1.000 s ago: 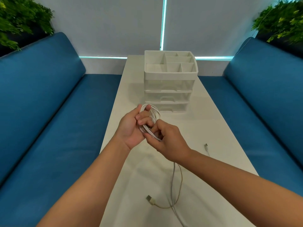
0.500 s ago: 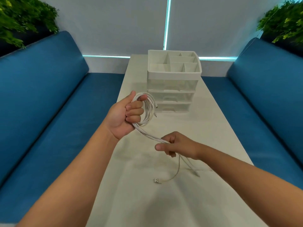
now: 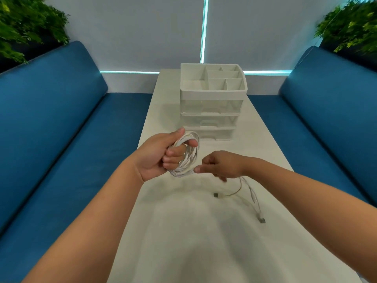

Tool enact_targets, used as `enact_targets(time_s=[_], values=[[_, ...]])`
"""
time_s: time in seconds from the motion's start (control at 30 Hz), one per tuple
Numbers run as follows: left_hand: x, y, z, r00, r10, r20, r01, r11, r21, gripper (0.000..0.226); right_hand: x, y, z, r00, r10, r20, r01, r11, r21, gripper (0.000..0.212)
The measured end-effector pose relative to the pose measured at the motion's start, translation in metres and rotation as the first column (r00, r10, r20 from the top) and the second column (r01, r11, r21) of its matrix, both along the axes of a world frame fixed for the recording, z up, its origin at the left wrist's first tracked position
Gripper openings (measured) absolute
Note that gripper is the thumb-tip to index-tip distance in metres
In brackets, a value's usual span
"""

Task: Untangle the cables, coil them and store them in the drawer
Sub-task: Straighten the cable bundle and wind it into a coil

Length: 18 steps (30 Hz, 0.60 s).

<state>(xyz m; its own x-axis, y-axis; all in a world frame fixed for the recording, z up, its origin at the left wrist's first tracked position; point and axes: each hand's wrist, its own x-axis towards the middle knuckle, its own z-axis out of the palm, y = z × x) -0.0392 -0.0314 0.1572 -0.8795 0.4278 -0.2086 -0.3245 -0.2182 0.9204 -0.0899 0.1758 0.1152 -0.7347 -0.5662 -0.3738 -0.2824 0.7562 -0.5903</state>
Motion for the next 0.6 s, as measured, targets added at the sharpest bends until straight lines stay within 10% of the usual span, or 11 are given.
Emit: enact_targets(time_s=[0.37,0.6], values=[[0.009,0.038,-0.037,0.928,0.145,-0.342,-0.305,0.822,-0.481,0.043,-0.016,-0.023,0.037,0.888,-0.415,0.201,0.456,0.852,-0.258,0.020],[-0.003,0.058,-0.053,0.877,0.357,-0.321,-0.467,0.788,-0.402,0.039,0.015,-0.054,0.025,0.892,-0.418,-0.173,0.328,0.861,-0.389,0.029]])
